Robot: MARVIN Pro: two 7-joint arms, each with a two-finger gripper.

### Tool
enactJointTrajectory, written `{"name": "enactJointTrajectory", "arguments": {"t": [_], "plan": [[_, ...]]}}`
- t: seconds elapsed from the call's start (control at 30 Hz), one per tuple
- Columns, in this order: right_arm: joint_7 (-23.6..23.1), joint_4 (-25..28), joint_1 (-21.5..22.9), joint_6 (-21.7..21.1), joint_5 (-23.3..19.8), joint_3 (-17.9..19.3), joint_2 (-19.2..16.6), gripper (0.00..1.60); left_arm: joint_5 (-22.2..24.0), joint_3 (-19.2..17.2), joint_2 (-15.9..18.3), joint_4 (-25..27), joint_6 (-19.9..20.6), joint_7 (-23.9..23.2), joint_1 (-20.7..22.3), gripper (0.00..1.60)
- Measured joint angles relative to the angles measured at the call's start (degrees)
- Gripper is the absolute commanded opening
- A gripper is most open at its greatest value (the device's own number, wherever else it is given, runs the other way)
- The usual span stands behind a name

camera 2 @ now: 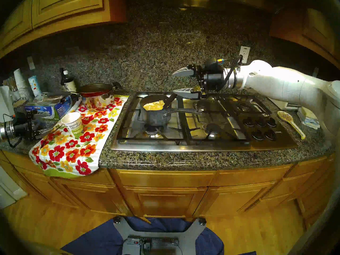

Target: Pour oats into pot and stir with a spoon

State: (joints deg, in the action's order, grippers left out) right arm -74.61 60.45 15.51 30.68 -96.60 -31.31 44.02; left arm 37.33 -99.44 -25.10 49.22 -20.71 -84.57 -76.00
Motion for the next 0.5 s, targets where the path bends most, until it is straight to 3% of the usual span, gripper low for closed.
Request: {"name": "enactJointTrajectory", "arguments": {"t": [0.23, 0.5], "plan": [[-0.8, -1.0, 0.2, -0.8, -1.0, 1.1, -0.4, 1.6, 0.0, 0.0, 0.0, 0.0, 0.0, 0.0, 0.0, 1.6], [-1.9, -4.0, -0.4, -1.9, -4.8, 3.9, -0.2, 1.6, 0.0, 0.0, 0.0, 0.0, 0.0, 0.0, 0.0, 1.6]]}}
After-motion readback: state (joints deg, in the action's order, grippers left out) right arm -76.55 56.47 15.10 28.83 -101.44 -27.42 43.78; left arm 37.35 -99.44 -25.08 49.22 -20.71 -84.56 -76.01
